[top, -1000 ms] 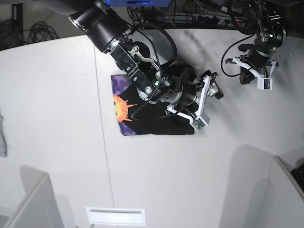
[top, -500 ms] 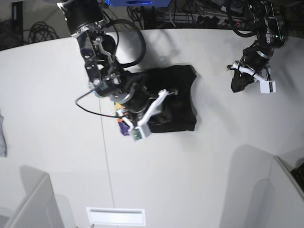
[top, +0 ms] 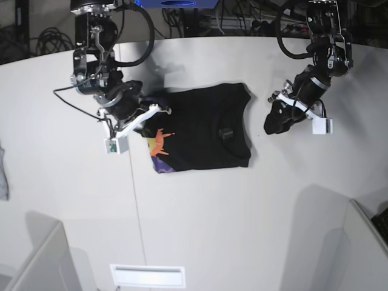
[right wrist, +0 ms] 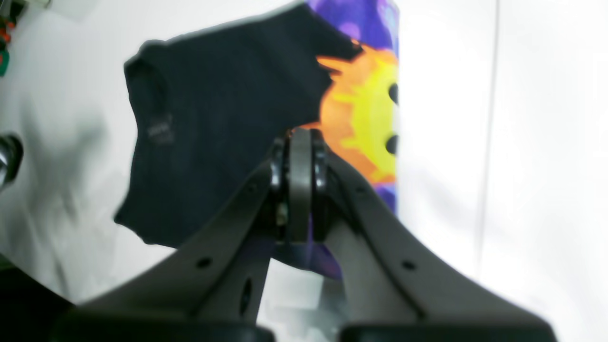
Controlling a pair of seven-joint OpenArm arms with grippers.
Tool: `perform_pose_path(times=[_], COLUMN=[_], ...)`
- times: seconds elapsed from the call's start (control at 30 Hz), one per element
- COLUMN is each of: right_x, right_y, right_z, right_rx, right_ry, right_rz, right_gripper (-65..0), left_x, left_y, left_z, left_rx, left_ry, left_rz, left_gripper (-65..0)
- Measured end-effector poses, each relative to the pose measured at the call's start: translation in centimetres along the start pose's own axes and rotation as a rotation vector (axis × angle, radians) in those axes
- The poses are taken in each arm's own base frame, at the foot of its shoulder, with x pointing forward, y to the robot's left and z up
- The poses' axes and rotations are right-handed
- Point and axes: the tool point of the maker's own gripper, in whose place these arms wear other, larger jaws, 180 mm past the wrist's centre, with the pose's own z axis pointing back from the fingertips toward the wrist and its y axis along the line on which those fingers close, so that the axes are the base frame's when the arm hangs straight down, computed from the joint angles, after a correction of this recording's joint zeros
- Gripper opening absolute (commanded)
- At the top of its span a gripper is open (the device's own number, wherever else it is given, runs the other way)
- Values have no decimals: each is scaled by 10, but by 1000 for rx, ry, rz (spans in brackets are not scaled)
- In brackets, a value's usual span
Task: Fold the T-shirt properly
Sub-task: 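Press and straighten the bundle edges with both grippers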
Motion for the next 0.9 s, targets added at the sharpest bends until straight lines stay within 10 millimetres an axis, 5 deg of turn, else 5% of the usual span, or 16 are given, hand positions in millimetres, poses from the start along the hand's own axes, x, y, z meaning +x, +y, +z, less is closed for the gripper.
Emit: perform_pose_path(times=[0.13, 0.23, 0.57, 0.8, 0.9], right_x=[-2, -5, -17, -23, -23], right_y=[-10, -12, -13, -14, -14], right_z=[5, 6, 8, 9, 10], right_rx=[-24, -28, -29, -32, -33], right_ry=[5, 13, 39, 52, 49], right_rz=[18, 20, 10, 4, 4], right_gripper=[-650, -650, -650, -650, -650], left_x=[-12, -22, -54, -68, -70], left_y=[3, 6, -11, -9, -10], left_z=[-9, -22, -71, -86, -91], left_rx=[-3, -4, -76, -81, -90], left_ry=[31, 46, 168, 175, 167], left_rz=[31, 74, 111, 190, 215], left_gripper=[-79, 0, -3, -7, -95])
